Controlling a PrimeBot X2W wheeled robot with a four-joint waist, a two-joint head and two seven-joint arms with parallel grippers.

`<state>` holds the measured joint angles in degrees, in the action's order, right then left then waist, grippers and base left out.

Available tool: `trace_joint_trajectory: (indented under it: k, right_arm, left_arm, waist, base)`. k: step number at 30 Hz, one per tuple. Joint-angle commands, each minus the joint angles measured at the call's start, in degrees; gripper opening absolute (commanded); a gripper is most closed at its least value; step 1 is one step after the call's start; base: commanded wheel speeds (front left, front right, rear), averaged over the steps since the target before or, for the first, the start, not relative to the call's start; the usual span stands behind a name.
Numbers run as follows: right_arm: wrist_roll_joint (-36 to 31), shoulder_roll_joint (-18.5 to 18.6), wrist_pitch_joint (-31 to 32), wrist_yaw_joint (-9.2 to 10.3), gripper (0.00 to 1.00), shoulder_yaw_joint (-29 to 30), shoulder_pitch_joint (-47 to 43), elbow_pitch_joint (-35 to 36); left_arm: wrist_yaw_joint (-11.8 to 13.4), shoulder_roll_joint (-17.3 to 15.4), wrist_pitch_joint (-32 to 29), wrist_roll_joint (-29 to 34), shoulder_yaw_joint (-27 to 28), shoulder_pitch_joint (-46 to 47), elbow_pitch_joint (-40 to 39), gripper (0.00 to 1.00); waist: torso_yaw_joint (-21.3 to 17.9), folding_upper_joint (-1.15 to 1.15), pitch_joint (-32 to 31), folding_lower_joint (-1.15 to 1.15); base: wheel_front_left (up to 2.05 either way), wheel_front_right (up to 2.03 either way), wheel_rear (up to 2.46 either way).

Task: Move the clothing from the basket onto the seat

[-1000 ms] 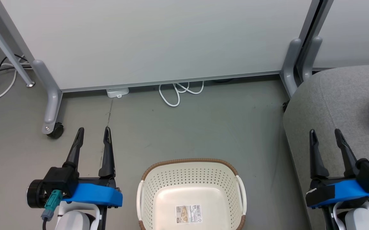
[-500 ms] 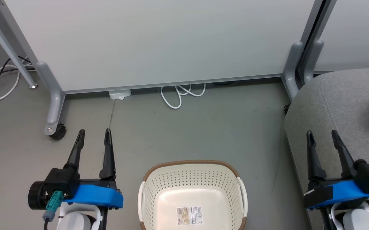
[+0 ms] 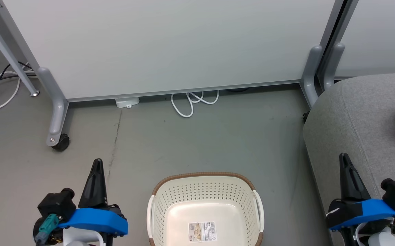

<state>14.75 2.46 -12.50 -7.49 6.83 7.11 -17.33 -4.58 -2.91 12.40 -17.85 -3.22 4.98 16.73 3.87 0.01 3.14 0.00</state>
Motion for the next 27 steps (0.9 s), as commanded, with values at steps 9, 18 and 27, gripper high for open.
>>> trace_joint_trajectory:
  k: [9,18,27]
  right_arm:
    - [11.2,0.3,2.4,0.00,0.00,-0.2,0.2,1.7]
    - [19.9,0.3,4.5,0.00,0.00,-0.3,0.0,2.0]
    - [27.6,0.3,6.5,0.00,0.00,-0.3,-0.1,2.2]
  left_arm:
    - [-0.5,0.0,-2.5,-10.6,1.6,1.2,-1.4,0.00]
    - [-0.9,0.0,-4.6,-18.9,2.6,1.3,-1.6,0.00]
    - [-1.1,0.0,-6.6,-26.4,3.6,1.4,-1.8,0.00]
  waist:
    - [-0.3,-0.01,-0.2,0.00]
    - [-0.6,-0.01,-0.5,0.00]
    - [-0.9,-0.01,-0.7,0.00]
  base:
    - [0.00,0.00,0.00]
    - [0.00,0.00,0.00]
    - [0.00,0.00,0.00]
